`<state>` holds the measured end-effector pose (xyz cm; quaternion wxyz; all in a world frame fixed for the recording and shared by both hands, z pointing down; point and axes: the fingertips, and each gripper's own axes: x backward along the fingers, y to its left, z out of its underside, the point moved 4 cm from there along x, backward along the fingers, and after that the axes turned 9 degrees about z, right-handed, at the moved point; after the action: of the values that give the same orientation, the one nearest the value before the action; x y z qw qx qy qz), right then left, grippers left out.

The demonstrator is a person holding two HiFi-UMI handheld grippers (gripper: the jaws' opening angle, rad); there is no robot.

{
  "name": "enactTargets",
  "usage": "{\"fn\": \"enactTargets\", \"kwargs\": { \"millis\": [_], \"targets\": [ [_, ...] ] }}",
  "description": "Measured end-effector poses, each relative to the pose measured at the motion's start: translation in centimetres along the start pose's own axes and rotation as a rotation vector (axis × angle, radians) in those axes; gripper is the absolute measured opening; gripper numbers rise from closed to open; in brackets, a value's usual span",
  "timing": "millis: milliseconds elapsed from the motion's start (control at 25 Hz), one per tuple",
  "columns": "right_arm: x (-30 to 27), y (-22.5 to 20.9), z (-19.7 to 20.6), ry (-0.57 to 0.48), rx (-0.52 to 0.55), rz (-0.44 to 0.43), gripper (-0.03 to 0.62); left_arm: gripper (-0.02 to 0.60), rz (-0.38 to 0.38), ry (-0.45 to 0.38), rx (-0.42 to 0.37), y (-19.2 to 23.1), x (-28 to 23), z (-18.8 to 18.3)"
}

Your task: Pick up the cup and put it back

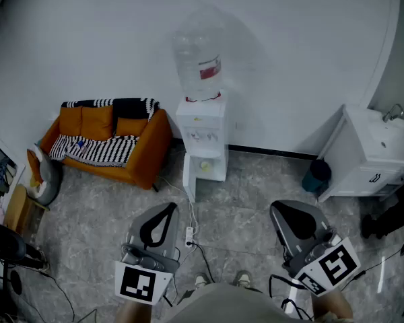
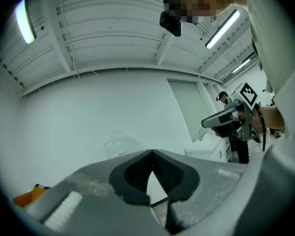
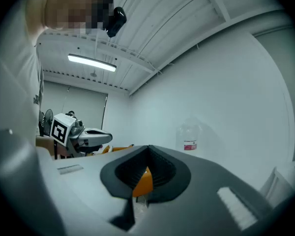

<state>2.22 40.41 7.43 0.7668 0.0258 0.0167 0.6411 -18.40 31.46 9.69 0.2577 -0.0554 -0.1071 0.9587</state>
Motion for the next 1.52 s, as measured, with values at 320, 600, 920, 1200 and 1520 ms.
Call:
{"fn": "enactTargets", "kwargs": {
  "millis": [320,600,920,1200,1520],
  "targets": [
    [0.5,-1.4,-0.2,-0.007,-0.013,0.021,0.003,0.002,0.017,-0.004,0.017,-0.6,-1.5,-0.2],
    [1.1,-3.3,0.4,-0.006,-0.046,0.037,0.003,0.002,0.016,0.016,0.027,-1.8,-2.5,0.0],
    [2.5,-4.7,0.6,-0.038,-0.042,-0.059,0.106,0.002,-0.002,0.032,0.0,-4.3,-3.7,-0.8],
    [4.0,-7.6,1.3,-0.033,-0.049,-0.095,0.202,0.002,-0.035,0.06,-0.027,-7.6,-5.7,-1.2],
    [3.7,-9.6,3.0,-0.006,-0.092,-0.111,0.202,0.002,-0.063,0.1,0.043,-8.6,-6.7,0.5]
  ]
}}
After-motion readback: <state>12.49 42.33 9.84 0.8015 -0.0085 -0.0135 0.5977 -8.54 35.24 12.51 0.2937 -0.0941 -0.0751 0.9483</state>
